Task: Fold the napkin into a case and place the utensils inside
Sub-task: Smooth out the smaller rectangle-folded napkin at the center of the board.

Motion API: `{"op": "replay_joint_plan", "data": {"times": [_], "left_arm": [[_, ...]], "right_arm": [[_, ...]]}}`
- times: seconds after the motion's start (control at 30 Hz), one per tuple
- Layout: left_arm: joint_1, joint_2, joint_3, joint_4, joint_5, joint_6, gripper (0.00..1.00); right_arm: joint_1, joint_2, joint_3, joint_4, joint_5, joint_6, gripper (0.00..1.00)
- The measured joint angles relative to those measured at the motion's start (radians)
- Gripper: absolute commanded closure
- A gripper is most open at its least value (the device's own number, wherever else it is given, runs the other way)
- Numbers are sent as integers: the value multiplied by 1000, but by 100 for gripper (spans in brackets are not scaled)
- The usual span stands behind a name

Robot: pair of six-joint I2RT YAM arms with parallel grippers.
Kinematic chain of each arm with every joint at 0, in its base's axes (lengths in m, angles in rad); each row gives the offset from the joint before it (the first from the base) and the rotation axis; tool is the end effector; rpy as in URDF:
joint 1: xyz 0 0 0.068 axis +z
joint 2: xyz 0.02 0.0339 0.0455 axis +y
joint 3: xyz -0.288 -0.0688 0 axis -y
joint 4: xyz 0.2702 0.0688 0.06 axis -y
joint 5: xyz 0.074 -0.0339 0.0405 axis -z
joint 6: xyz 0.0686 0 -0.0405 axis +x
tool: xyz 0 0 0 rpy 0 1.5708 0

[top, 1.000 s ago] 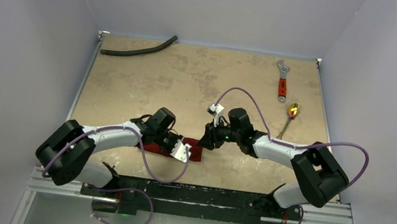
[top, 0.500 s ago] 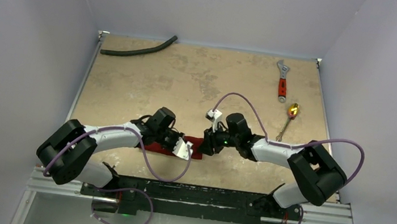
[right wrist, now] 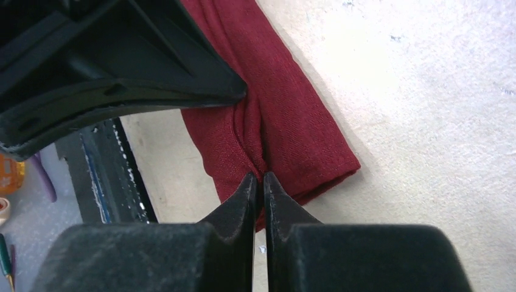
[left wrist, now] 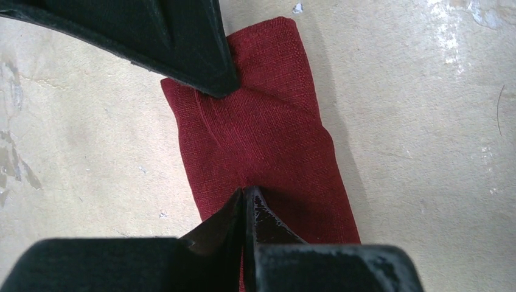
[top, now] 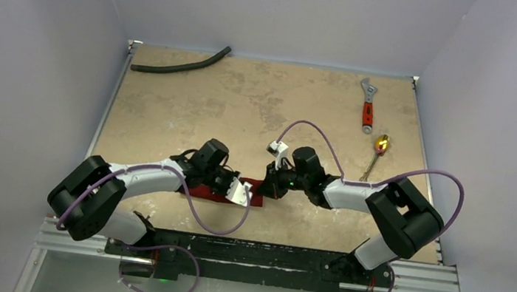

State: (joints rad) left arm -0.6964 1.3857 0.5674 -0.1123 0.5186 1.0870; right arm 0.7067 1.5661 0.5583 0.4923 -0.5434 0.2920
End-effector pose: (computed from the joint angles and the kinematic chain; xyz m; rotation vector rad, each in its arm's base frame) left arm 0.1894 -0.2027 0.1332 1.9847 1.3329 -0.4665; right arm 0.2272 0.2406 0.1396 -0.8000 2.0729 1.1484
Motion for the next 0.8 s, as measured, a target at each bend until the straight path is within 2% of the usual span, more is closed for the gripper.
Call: {"op": "replay_joint_plan", "data": {"times": [0.07, 0.1, 0.17, 0.23, 0.3, 0.53, 0.73, 0.8], "left_arm": [[0, 0, 2, 5, -1, -14, 100], [0, 0, 3, 12, -3, -23, 96], [0, 0, 3, 31, -13, -39, 75], [0, 2, 3, 62, -31, -63, 69], [0, 8, 3, 99, -54, -99, 69], [49, 45, 34, 200, -104, -184, 85], [86, 91, 48, 221, -71, -173, 100], [86, 109, 48, 219, -52, -146, 100]], "right_arm": [[0, 0, 0, 23, -7, 16, 96], [0, 0, -3, 35, -10, 21, 96], [0, -7, -8, 45, -17, 28, 97], [0, -15, -11, 45, -24, 32, 98], [0, -17, -11, 52, -27, 34, 100], [0, -17, -11, 51, -27, 33, 100], [0, -17, -11, 38, -16, 30, 100], [0, -17, -11, 34, -8, 29, 100]]}}
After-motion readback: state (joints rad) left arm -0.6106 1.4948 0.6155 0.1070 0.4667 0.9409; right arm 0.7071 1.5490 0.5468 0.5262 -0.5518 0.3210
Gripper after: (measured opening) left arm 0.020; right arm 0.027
